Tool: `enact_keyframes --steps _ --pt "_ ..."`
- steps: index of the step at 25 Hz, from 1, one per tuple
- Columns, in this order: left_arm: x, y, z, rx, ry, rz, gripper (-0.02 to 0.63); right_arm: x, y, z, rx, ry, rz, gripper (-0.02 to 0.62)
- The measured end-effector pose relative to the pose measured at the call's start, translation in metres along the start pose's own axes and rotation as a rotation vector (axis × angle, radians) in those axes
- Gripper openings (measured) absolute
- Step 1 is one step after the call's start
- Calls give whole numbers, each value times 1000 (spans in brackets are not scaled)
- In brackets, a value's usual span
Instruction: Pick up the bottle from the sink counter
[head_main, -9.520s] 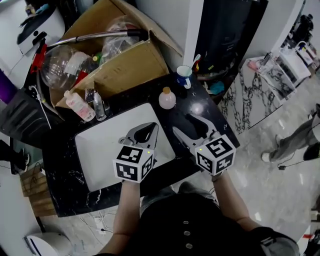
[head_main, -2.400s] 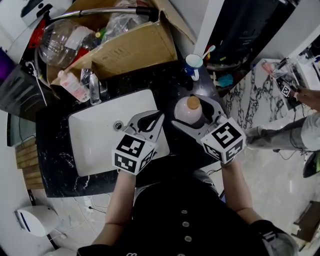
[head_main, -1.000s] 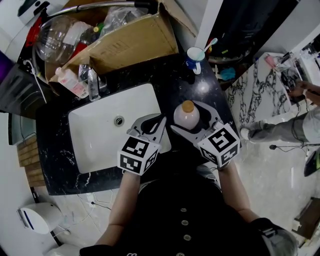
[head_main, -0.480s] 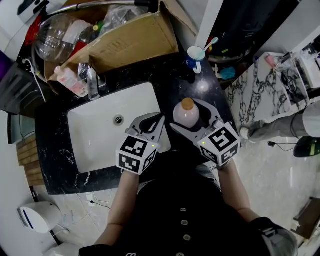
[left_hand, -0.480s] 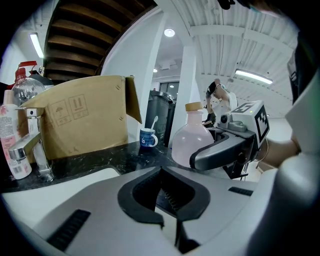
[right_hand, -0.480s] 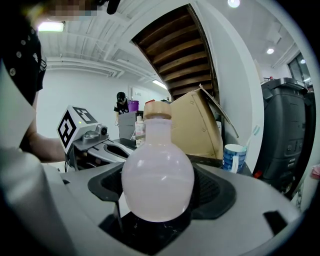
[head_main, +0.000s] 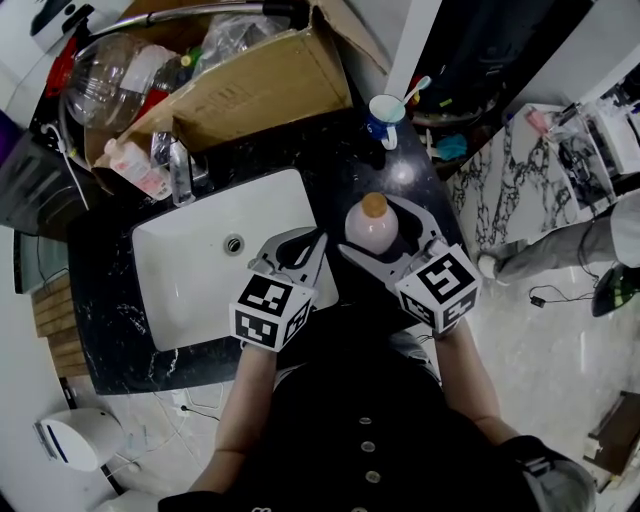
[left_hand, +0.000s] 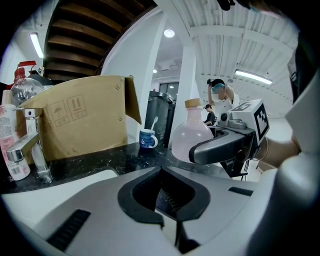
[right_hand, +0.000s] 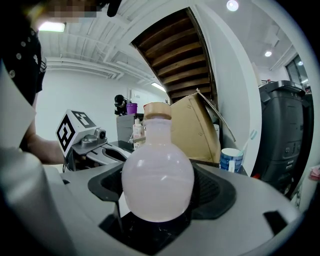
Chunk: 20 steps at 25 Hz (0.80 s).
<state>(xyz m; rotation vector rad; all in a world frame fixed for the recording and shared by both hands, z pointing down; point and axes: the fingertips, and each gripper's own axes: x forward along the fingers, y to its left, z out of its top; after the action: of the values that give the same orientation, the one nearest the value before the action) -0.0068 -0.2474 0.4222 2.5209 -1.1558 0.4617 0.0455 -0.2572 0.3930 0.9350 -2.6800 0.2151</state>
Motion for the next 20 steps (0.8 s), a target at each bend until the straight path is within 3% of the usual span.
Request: enact_keyframes --steps 20 --pt "1 4 5 -10 -13 16 17 -3 -4 10 20 -36 6 396"
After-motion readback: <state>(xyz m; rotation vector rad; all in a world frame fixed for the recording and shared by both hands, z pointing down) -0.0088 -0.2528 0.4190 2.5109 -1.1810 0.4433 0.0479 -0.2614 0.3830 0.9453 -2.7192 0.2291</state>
